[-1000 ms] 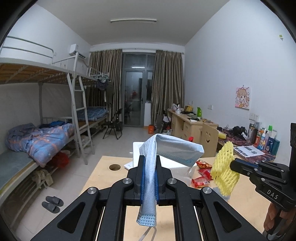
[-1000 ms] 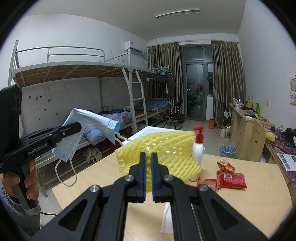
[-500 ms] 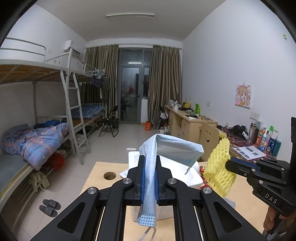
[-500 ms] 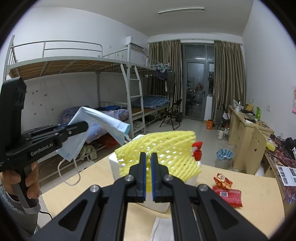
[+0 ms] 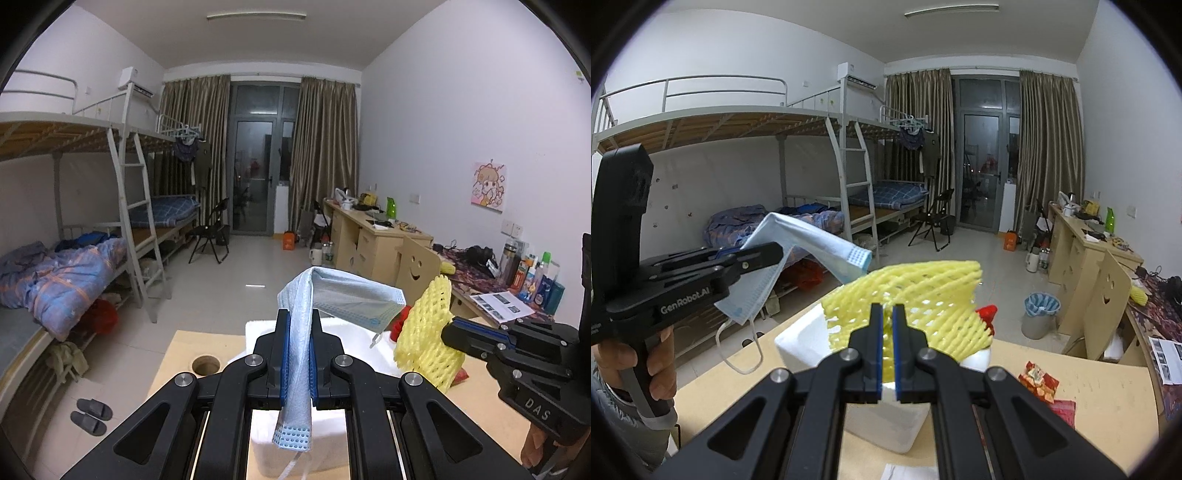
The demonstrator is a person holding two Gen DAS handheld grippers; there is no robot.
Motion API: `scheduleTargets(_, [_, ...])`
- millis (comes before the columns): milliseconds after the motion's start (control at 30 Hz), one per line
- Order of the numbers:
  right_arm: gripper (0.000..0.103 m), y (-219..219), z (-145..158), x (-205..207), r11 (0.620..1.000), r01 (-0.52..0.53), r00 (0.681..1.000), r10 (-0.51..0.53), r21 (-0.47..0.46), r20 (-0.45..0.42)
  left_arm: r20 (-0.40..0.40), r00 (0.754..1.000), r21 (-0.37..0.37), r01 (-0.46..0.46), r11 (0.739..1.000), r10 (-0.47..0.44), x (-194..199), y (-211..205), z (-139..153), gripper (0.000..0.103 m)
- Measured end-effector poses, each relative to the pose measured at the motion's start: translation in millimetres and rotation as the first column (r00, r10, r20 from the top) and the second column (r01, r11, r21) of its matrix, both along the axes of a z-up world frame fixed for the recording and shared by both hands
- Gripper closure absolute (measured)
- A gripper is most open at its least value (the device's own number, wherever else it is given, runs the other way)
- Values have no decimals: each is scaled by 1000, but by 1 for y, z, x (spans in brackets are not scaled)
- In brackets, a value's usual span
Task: Organize soft objects
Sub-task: 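Carry the mask and foam net over the open white foam box, then lower the face mask into the foam box and open left tool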
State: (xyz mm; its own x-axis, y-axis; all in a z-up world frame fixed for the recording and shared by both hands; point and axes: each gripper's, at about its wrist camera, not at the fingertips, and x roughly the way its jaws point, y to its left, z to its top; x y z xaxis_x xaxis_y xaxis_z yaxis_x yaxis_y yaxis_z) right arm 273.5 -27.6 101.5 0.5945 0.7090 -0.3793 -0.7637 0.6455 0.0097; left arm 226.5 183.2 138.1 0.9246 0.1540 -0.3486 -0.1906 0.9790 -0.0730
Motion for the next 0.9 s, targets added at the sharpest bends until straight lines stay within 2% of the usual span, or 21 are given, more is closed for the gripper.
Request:
scheduleTargets(267, [97,19,-11,23,1000,3,999,-3,-21,-33,-56,998,-33,14,999,-16,43,17,-16,94])
scheduleTargets(467, [97,21,-14,32,1000,5,999,-6,-15,-50,-140,988,-68,55,996,-64,76,21,-30,94])
scheduleTargets(667, [97,21,-16,39,1000,6,997,-8,-18,-71,-220,970,-100,86,991,-106,97,18,-50,94])
scheduleTargets(900, [97,25,-12,42,1000,2,997,-4,-30,-73,-251,960,-93,100,991,-121,108,13,-61,94])
